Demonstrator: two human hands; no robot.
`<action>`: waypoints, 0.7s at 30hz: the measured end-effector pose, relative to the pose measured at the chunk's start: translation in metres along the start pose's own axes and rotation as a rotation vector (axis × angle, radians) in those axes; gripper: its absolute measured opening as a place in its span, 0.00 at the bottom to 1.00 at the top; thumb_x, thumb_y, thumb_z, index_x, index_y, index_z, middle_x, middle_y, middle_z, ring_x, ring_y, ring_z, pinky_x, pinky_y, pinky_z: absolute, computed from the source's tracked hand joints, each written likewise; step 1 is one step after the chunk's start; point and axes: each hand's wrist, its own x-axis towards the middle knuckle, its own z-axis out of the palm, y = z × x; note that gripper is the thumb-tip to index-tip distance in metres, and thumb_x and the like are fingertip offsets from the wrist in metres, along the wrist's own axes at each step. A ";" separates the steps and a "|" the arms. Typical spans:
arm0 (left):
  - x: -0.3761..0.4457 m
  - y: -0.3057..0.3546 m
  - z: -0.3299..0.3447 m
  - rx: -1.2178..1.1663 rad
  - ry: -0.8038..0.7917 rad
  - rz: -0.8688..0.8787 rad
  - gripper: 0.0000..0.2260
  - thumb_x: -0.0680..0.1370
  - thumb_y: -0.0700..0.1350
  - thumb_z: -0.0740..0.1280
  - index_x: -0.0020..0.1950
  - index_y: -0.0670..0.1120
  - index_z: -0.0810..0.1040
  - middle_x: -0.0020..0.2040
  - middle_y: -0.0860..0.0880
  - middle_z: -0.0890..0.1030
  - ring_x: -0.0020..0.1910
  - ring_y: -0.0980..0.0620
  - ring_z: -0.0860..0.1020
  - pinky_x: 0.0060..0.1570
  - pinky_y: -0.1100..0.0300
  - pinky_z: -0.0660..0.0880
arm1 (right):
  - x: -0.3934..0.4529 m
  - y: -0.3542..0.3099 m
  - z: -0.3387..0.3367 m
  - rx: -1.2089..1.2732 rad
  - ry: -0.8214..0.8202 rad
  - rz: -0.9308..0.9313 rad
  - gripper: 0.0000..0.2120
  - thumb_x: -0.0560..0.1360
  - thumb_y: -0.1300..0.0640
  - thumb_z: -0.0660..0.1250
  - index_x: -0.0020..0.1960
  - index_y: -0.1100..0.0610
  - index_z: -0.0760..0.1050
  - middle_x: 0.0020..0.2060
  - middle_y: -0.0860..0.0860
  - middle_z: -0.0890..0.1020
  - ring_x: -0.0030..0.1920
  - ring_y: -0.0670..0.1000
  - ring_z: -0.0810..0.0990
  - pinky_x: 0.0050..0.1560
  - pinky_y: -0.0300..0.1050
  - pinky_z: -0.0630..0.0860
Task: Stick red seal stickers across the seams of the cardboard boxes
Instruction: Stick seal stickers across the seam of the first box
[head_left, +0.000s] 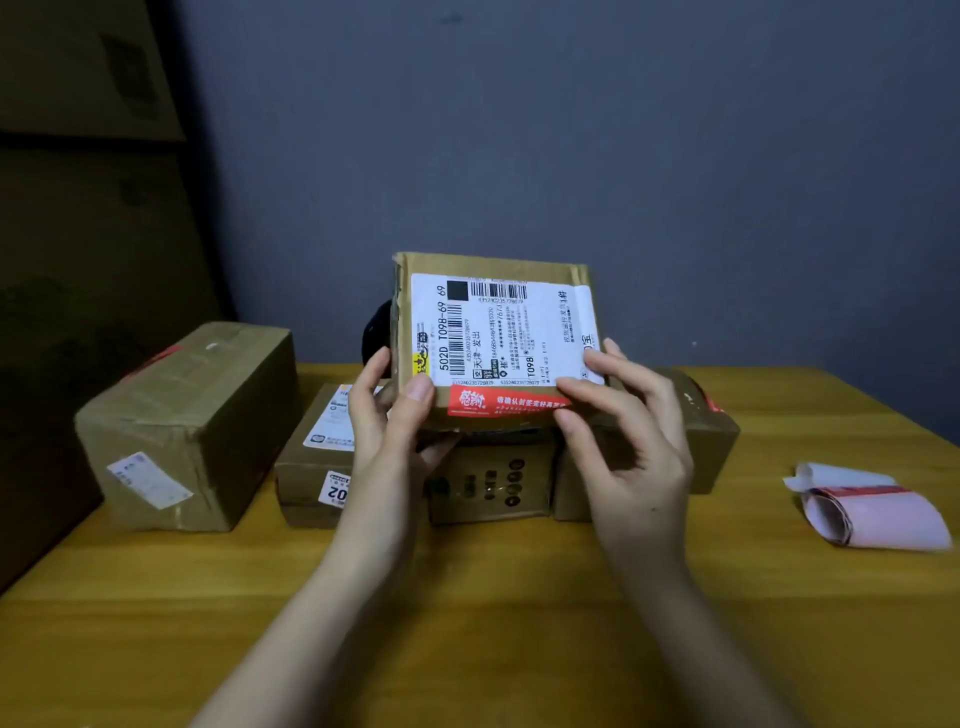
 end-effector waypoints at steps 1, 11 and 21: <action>-0.001 -0.001 -0.001 -0.008 -0.013 -0.002 0.38 0.66 0.61 0.67 0.73 0.53 0.61 0.64 0.52 0.77 0.63 0.52 0.77 0.59 0.50 0.75 | -0.002 -0.001 0.000 -0.006 0.014 -0.005 0.09 0.75 0.60 0.68 0.55 0.58 0.79 0.60 0.53 0.76 0.69 0.51 0.71 0.68 0.40 0.68; -0.010 -0.011 -0.006 -0.062 -0.049 -0.143 0.37 0.63 0.65 0.66 0.70 0.55 0.67 0.65 0.51 0.77 0.63 0.50 0.77 0.54 0.52 0.79 | -0.011 -0.006 0.002 -0.015 0.035 -0.028 0.09 0.74 0.65 0.70 0.54 0.61 0.79 0.60 0.55 0.75 0.70 0.51 0.70 0.66 0.39 0.70; -0.011 -0.010 -0.008 0.027 -0.039 -0.085 0.50 0.56 0.70 0.74 0.73 0.54 0.62 0.65 0.52 0.77 0.63 0.49 0.76 0.55 0.48 0.78 | -0.008 -0.004 -0.001 -0.098 0.102 -0.013 0.06 0.74 0.56 0.70 0.50 0.57 0.81 0.52 0.50 0.76 0.58 0.52 0.76 0.61 0.55 0.73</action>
